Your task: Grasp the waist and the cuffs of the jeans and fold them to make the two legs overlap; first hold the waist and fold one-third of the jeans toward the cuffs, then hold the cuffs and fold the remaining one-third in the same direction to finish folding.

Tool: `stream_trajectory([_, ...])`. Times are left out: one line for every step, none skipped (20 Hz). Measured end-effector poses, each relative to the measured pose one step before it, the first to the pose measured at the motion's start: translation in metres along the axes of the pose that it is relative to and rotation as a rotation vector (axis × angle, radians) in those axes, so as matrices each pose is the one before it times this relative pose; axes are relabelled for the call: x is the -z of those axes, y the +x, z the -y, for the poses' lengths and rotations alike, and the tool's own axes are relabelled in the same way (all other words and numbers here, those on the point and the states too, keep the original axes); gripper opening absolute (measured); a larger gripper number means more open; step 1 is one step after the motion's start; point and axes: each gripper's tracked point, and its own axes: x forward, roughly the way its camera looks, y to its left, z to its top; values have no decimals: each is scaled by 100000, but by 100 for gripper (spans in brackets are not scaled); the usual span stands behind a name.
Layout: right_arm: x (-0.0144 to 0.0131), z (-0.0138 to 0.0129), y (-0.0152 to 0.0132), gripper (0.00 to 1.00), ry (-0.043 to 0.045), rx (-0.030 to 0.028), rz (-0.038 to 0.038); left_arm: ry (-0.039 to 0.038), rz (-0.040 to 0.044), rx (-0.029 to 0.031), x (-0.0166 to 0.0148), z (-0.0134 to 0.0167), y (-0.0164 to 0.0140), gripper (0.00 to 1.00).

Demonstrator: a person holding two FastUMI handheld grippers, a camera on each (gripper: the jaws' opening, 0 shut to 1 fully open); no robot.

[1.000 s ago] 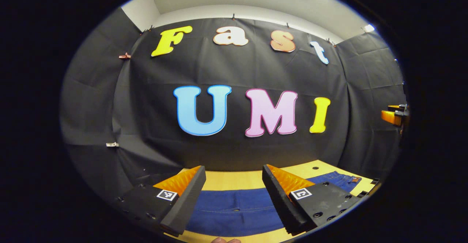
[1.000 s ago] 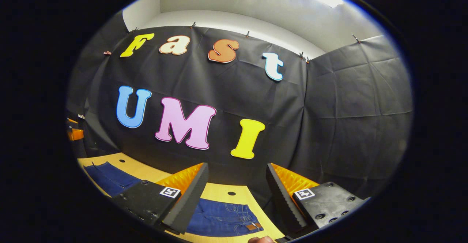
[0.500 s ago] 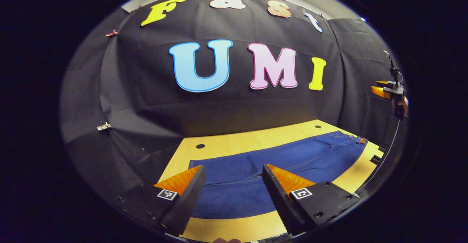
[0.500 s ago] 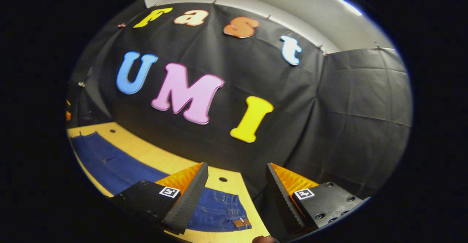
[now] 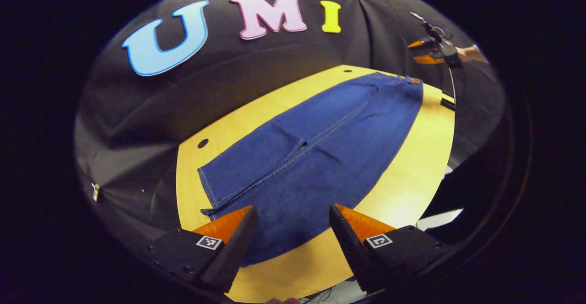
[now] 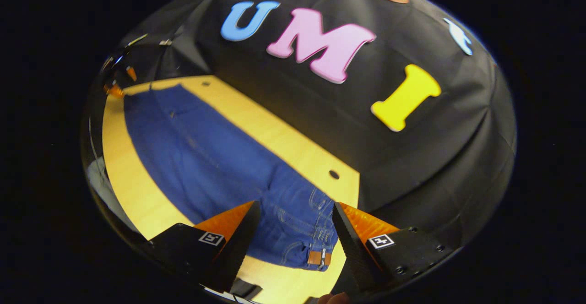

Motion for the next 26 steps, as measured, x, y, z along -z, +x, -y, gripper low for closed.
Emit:
stream_trajectory([1944,-580,956,98,-4569,-5210,-5947,2994,-4068,3064,659,174,841,98])
stream_trajectory([1833,-951,624,98,-2515,-6751,-5379,2592,-3426,3523,778,339,642,99])
stream_trajectory([1326,-773,824,98,-2026,-5657,-4056,3091,-4306,2990,698,235,772,98])
stream_trajectory([1669,-1079,1040,98,-1133,-7361,-6450,3732,-4509,1997,837,15,735,99])
stream_trajectory([1754,-942,870,98,-2339,-5889,-6030,4179,-4484,1815,907,-60,787,99])
stream_trajectory([1639,-687,956,98,-4802,-6241,-7160,4027,-4507,2249,768,50,618,98])
stream_trajectory([1273,-67,932,98,-6585,-4087,-6247,3917,-4077,2040,648,377,60,98])
stream_trajectory([627,-135,446,99,-2916,-2583,-3515,3146,-3761,2610,379,473,97,98])
stream_trajectory([655,-217,679,98,753,-3840,-3238,1763,-738,3440,-129,461,-394,98])
stream_trajectory([423,255,564,98,1731,-1514,-2796,2,343,2052,-432,38,-90,98])
stream_trajectory([255,556,367,98,1381,-1489,-2353,-1288,-1943,1353,368,-9,88,96])
stream_trajectory([-27,125,473,98,1845,-3184,-694,-1335,-2701,1942,427,156,45,99])
stream_trajectory([24,130,328,93,2141,-3085,-1207,-1028,-317,2900,-294,202,28,100])
stream_trajectory([217,149,262,98,3472,-2796,-2142,-556,-1383,3449,-80,286,0,100])
stream_trajectory([187,-58,106,96,3921,-1899,-2888,-829,-1131,3347,-80,214,-14,99])
stream_trajectory([167,-200,82,96,4578,-2055,-2951,-892,-1989,1763,364,-249,72,98])
stream_trajectory([-45,-49,-175,95,2632,-173,-1269,563,266,533,-499,-332,-208,97])
stream_trajectory([-136,49,393,94,1296,-416,-444,1594,611,668,-97,-162,511,97])
stream_trajectory([61,-30,-11,92,642,-592,-1013,975,-1899,248,222,57,52,96])
stream_trajectory([-306,12,201,89,1522,-1276,-982,1283,-1794,-230,281,-224,-152,95])
stream_trajectory([-524,437,-235,74,952,1058,359,-130,34,-603,42,-71,116,92])
stream_trajectory([-1128,1014,-697,52,428,2784,2004,-454,1153,-1351,-549,-394,70,81])
stream_trajectory([-398,221,-90,30,3123,628,843,-1394,1485,-2682,-951,-616,362,56])
stream_trajectory([-589,230,-411,8,2106,739,1957,-2870,-926,-701,-526,-56,72,31])
stream_trajectory([442,-154,367,5,2912,383,879,-1215,-1339,-753,530,43,51,7])
stream_trajectory([555,-233,-88,6,3950,-272,1085,-39,-952,-507,33,17,-137,6])
